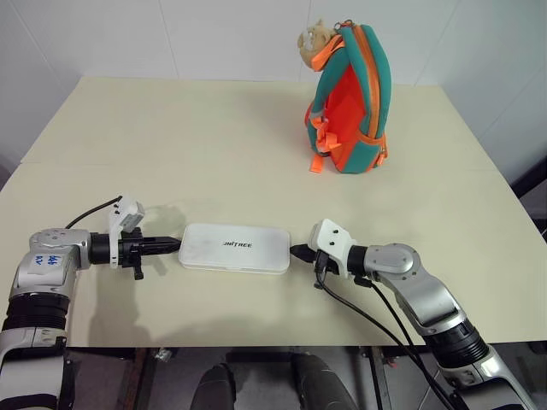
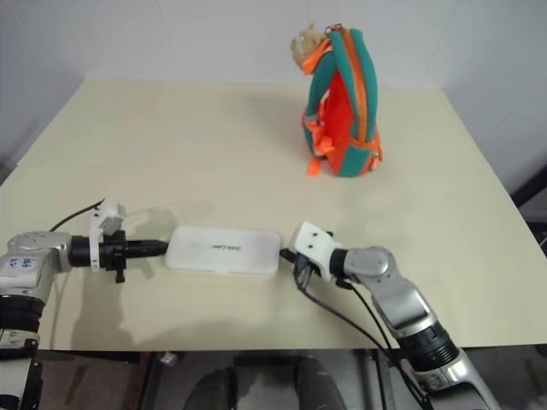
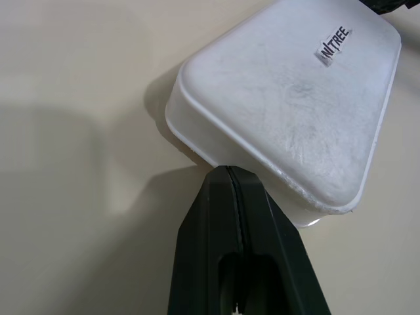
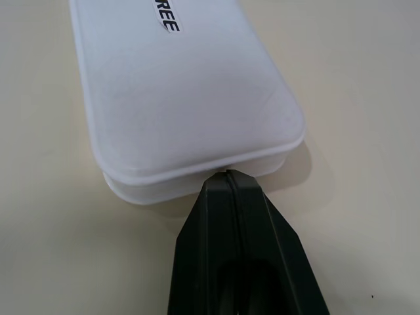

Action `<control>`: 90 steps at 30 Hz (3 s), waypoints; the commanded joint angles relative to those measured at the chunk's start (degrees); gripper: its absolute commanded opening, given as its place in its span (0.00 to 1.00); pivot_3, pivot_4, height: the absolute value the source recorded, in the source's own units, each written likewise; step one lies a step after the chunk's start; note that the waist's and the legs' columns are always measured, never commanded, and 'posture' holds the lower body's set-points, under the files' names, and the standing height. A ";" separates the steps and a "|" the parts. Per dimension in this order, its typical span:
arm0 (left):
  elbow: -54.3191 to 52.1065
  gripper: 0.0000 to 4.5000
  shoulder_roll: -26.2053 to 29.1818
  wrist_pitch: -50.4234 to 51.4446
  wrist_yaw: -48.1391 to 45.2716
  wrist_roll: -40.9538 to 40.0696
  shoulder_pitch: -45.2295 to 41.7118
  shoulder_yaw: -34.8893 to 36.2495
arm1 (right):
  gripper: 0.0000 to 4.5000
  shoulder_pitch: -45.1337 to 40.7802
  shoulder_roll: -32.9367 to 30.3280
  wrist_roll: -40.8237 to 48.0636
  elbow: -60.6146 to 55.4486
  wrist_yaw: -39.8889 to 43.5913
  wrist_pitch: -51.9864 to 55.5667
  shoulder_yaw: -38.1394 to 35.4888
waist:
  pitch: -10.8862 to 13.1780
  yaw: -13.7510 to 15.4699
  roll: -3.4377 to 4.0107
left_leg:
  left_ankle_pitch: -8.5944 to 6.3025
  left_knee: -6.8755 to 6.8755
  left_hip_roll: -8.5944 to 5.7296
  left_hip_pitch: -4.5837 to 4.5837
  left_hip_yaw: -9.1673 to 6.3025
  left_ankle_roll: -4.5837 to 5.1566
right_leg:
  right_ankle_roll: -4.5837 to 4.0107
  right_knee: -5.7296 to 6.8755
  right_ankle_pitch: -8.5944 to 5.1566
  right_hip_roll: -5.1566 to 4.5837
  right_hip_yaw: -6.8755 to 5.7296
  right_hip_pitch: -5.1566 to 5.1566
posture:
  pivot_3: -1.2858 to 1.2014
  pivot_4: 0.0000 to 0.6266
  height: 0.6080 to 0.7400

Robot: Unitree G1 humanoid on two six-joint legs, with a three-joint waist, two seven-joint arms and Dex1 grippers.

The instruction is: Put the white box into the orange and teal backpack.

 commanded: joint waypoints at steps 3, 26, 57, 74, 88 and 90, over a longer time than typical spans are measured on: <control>-5.05 0.00 -0.80 1.12 -2.16 -2.03 0.55 -1.27 | 0.00 0.10 -1.65 1.56 -3.28 2.34 0.45 -0.91 | 0.00 0.01 0.00 | 0.00 -0.01 0.00 0.00 0.00 0.00 | 0.00 0.00 0.00 0.00 0.00 0.00 | 0.52 0.24 1.00; -9.60 0.00 0.94 4.22 -0.01 0.72 3.19 -4.61 | 0.00 1.18 -6.91 0.06 -1.15 5.20 -0.99 -3.91 | 0.00 0.03 0.00 | -0.01 -0.02 -0.01 0.00 0.00 -0.01 | -0.01 -0.10 -0.01 -0.02 0.01 0.02 | 0.52 0.24 1.00; -10.84 0.99 1.08 16.79 16.06 -8.13 0.39 8.46 | 1.00 2.89 -11.26 1.12 -0.96 1.16 -3.78 -14.33 | 0.01 -0.05 -0.01 | -0.03 -0.07 -0.03 0.00 0.01 -0.02 | 0.08 -0.08 -0.06 -0.05 0.02 0.01 | 0.52 0.24 1.00; -12.42 0.99 1.44 45.09 14.91 -19.86 3.53 5.72 | 1.00 0.97 -6.22 -5.23 0.88 -0.02 -9.70 -5.01 | 0.01 -0.08 0.00 | -0.03 -0.02 -0.05 0.04 -0.04 -0.03 | 0.07 -0.01 -0.06 -0.04 0.00 0.03 | 0.52 0.24 1.00; -6.75 0.99 -0.67 52.84 10.89 -24.32 -0.31 3.30 | 1.00 -0.15 -4.94 -5.48 2.76 0.67 -11.82 -4.56 | 0.01 -0.02 0.00 | -0.04 0.03 -0.08 0.04 -0.05 -0.04 | 0.06 -0.01 -0.07 -0.06 -0.01 0.07 | 0.52 0.24 1.00; -5.92 0.99 -0.81 53.19 10.42 -24.43 -0.63 2.60 | 1.00 -0.34 -4.79 -5.46 3.05 0.75 -12.09 -4.64 | 0.01 -0.02 0.00 | -0.04 0.03 -0.08 0.04 -0.06 -0.04 | 0.06 -0.01 -0.06 -0.06 -0.01 0.07 | 0.52 0.24 1.00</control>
